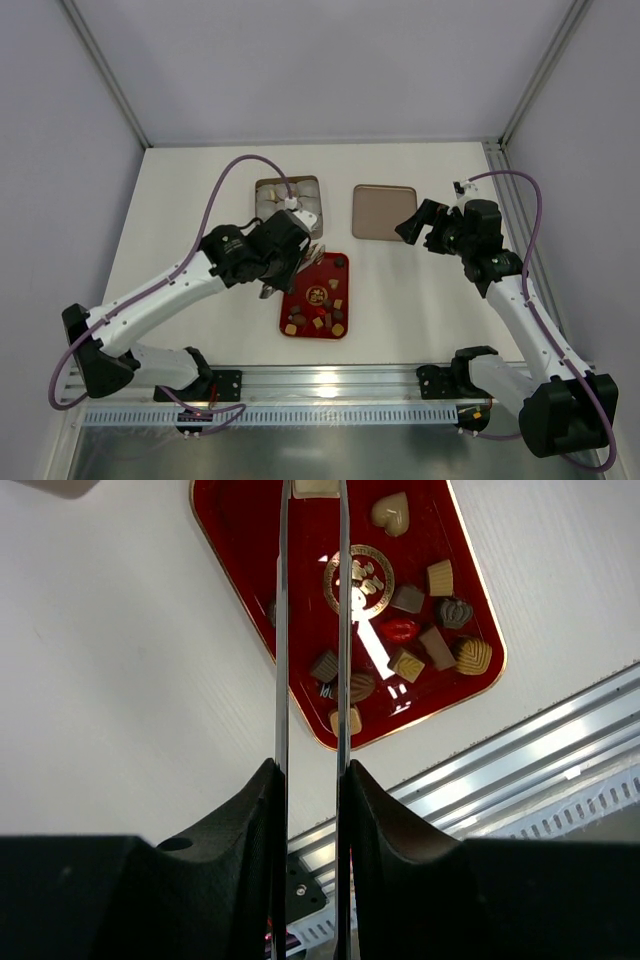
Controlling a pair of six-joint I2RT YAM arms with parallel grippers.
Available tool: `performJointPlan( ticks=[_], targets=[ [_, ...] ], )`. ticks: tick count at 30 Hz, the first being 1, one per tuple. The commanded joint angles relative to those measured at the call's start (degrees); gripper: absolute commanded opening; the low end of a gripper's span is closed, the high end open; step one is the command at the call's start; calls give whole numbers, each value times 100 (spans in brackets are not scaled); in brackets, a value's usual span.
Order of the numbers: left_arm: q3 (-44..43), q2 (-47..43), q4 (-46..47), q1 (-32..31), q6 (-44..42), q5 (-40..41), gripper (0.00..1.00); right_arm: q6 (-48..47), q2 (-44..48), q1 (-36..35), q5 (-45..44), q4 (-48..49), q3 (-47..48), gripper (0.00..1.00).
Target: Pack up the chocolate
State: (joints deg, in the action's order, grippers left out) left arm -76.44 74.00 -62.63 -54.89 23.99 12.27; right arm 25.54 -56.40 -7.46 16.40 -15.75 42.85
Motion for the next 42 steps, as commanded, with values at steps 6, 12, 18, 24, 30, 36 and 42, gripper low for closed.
performJointPlan(
  ticks=[6, 12, 18, 24, 30, 36, 42],
  targets=[
    [-1064, 431, 154, 785, -359, 135, 24, -84, 41, -36, -6, 81, 74, 100],
    [-1609, 1037, 575, 1410, -474, 3, 24, -84, 24, -36, 30, 107, 74, 100],
    [-2040, 1828, 1068, 1850, -448, 91, 23, -75, 7, -36, 74, 116, 66, 100],
    [-2585, 2714, 1332, 2158, -448, 153, 23, -67, 6, -36, 82, 125, 65, 100],
    [-2972, 3296, 1526, 2325, -448, 74, 23, -75, 15, -36, 82, 116, 48, 100],
    [-3131, 3665, 1570, 2352, -465, 3, 24, -75, -20, -27, 65, 125, 57, 100],
    [-3105, 3824, 1649, 2387, -509, -23, 25, -75, -46, -36, 82, 133, 57, 100]
  ],
)
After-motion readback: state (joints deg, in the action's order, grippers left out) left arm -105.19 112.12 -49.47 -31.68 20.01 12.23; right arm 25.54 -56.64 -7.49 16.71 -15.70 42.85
